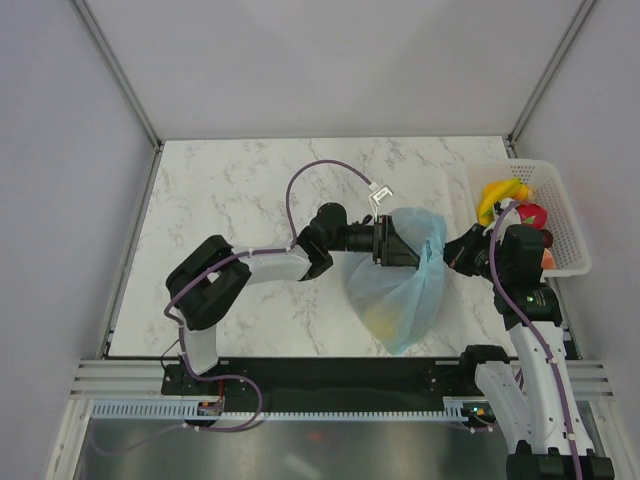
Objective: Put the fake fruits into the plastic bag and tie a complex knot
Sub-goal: Tie the plastic bag at the center of the board.
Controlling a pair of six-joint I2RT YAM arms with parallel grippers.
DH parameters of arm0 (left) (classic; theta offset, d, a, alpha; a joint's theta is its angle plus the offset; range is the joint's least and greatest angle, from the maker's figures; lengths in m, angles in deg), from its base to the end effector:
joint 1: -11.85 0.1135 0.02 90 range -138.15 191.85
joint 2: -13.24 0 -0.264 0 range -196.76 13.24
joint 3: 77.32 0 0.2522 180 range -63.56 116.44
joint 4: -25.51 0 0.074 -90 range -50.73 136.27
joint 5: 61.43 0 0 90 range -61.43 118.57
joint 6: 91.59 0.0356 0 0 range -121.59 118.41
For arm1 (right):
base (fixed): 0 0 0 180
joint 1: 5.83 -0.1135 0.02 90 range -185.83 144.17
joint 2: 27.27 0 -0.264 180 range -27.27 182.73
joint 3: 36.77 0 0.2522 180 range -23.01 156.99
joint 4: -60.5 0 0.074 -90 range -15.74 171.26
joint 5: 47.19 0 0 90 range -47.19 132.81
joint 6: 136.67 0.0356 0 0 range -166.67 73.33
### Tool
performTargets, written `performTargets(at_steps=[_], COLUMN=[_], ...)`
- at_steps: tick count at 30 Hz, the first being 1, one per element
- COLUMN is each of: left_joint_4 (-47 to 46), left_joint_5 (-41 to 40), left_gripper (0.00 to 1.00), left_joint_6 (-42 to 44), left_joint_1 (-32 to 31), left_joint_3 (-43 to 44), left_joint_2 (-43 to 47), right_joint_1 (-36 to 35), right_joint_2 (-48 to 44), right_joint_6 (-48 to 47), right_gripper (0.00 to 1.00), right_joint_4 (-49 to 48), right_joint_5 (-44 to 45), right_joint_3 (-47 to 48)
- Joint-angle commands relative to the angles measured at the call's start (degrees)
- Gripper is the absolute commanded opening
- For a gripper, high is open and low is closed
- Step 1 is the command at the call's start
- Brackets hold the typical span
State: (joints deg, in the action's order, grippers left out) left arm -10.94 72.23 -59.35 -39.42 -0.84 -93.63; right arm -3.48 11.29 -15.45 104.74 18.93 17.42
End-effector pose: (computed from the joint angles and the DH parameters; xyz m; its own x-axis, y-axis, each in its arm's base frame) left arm 0.2394 -0.3378 0.2491 -0.8054 0.0262 -0.5921 0.5861 -0.1139 -0.8022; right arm 0.1504 0.0082 0.2950 -0.5738 0.4979 -0.6503 -0.0236 0.7836 0.6208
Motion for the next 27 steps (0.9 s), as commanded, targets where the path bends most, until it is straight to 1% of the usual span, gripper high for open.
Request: performTargets(at_steps=[1, 2, 3, 5, 6, 7, 9, 13, 22, 27], left_joint_4=[-7.35, -8.14, -8.93, -9.20, -9.11, -9.20, -8.76, -7.53, -1.12, 5.99], left_joint_5=[-0.41, -0.50, -0.50, -0.51, -0.33, -0.33, -0.33, -0.42, -1.38, -3.13], left_gripper=[0.53, 0.49, 0.37, 0.26, 0.14, 0.08, 0.02, 0.02, 0.02, 0.02], left_joint_6=[-4.11, -4.55, -5.25, -5.70, -5.61, -5.61, -5.09, -3.86, 2.12, 7.12], left_joint_1=[-0.33, -0.41, -0.50, -0.68, -0.59, -0.59, -0.59, -0.33, 2.31, 3.10], left_joint_3=[2.41, 2.84, 3.20, 4.07, 4.25, 4.34, 3.99, 2.76, -3.91, -5.15], left_joint_2=[-1.85, -2.11, -2.55, -3.34, -3.43, -3.52, -3.43, -2.38, 4.56, 7.72], right_joint_1=[-0.06, -0.06, -0.15, -0.07, -0.06, -0.15, -0.06, -0.06, -0.15, -0.07], right_joint_2=[-0.51, -0.51, -0.51, -0.51, -0.51, -0.51, -0.42, -0.33, -0.33, -0.51], right_joint_6=[-0.81, -0.81, -0.90, -0.81, -0.90, -0.90, -1.08, -1.51, -2.39, -2.57], right_gripper=[0.00, 0.00, 0.00, 0.00, 0.00, 0.00, 0.00, 0.00, 0.00, 0.00], right_joint_4=[-0.86, -0.95, -0.86, -0.86, -0.95, -0.95, -0.86, -0.60, 0.72, 1.07], right_joint_5=[-0.29, -0.20, -0.20, -0.03, -0.03, -0.03, 0.15, 0.59, 2.52, 2.87], right_joint_3=[1.68, 1.59, 1.59, 1.59, 1.50, 1.50, 1.59, 1.85, 3.17, 3.35])
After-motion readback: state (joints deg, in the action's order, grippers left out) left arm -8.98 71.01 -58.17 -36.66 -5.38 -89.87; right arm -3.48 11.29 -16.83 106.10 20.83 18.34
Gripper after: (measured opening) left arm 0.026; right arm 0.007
